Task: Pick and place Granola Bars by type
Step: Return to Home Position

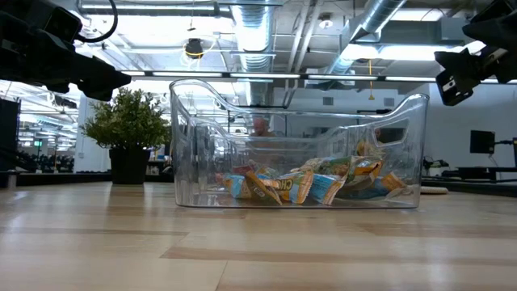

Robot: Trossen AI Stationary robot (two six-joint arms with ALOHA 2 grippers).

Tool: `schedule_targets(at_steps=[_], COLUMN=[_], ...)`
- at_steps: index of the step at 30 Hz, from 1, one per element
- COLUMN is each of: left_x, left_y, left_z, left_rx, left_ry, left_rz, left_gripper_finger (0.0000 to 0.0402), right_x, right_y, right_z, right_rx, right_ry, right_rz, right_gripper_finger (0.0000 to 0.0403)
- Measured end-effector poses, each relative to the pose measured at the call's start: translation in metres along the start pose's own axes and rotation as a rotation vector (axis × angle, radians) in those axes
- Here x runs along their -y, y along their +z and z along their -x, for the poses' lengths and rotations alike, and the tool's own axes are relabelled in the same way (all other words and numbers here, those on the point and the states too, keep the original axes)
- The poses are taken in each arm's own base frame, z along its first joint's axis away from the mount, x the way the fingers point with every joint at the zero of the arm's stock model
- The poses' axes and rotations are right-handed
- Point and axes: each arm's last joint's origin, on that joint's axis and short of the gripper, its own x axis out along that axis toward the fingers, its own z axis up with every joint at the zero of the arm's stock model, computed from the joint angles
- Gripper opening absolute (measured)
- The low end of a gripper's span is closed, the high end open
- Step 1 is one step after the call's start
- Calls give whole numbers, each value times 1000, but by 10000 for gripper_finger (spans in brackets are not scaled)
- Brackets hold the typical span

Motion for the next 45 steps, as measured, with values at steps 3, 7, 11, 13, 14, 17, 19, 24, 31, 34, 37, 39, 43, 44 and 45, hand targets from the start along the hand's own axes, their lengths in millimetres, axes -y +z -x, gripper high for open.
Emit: schedule_targets(at_steps=[3, 7, 11, 13, 14, 17, 19, 24, 31, 34, 37, 39, 43, 44, 45], left_x=[0, 0, 0, 0, 0, 0, 0, 0, 0, 0, 0, 0, 0, 0, 0], left_y=[0, 0, 0, 0, 0, 0, 0, 0, 0, 0, 0, 0, 0, 0, 0], left_z=[0, 0, 0, 0, 0, 0, 0, 0, 0, 0, 0, 0, 0, 0, 0], left_rx=[0, 0, 0, 0, 0, 0, 0, 0, 0, 0, 0, 0, 0, 0, 0], left_ry=[0, 0, 0, 0, 0, 0, 0, 0, 0, 0, 0, 0, 0, 0, 0], left_rz=[0, 0, 0, 0, 0, 0, 0, 0, 0, 0, 0, 0, 0, 0, 0], left_gripper_finger=[219, 219, 219, 219, 219, 219, 219, 219, 219, 219, 219, 219, 219, 219, 219], right_x=[0, 0, 0, 0, 0, 0, 0, 0, 0, 0, 0, 0, 0, 0, 0], right_y=[0, 0, 0, 0, 0, 0, 0, 0, 0, 0, 0, 0, 0, 0, 0], right_z=[0, 0, 0, 0, 0, 0, 0, 0, 0, 0, 0, 0, 0, 0, 0], right_rx=[0, 0, 0, 0, 0, 0, 0, 0, 0, 0, 0, 0, 0, 0, 0], right_ry=[0, 0, 0, 0, 0, 0, 0, 0, 0, 0, 0, 0, 0, 0, 0], right_rz=[0, 0, 0, 0, 0, 0, 0, 0, 0, 0, 1, 1, 1, 1, 1], right_gripper_finger=[183, 186, 188, 188, 188, 185, 184, 183, 184, 182, 181, 181, 183, 184, 185])
